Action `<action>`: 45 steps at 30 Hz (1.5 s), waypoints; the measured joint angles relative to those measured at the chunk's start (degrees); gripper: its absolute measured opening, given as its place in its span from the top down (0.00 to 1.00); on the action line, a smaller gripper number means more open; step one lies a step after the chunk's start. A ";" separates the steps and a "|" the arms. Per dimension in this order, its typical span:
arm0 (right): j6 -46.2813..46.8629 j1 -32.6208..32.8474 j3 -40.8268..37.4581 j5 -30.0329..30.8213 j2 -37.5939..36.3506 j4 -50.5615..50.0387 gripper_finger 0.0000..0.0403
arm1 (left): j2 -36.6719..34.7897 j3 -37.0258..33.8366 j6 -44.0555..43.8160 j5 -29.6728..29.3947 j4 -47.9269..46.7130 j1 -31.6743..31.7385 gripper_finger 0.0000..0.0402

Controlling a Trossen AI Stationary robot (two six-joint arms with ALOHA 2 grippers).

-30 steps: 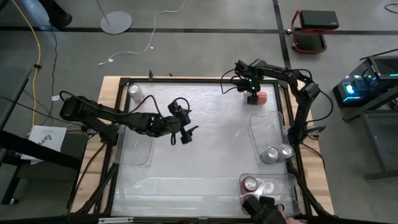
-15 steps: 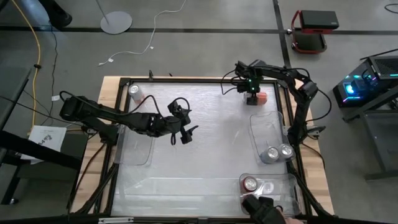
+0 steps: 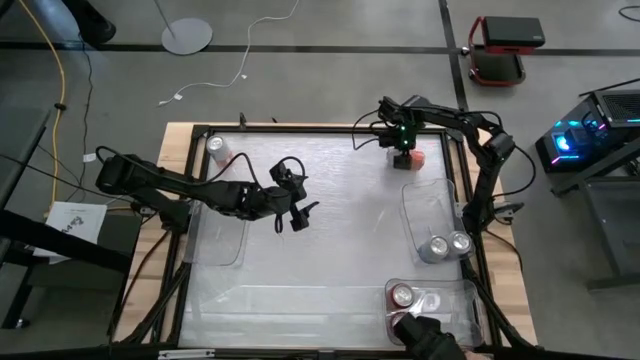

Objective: Sort soda cans
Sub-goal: Put the right orange-white soda can into the left transparent bin

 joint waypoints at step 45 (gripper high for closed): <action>42.24 51.11 -30.64 -3.88 -10.29 107.29 0.33 | -12.92 -0.04 -28.14 -22.79 -33.04 -16.29 0.14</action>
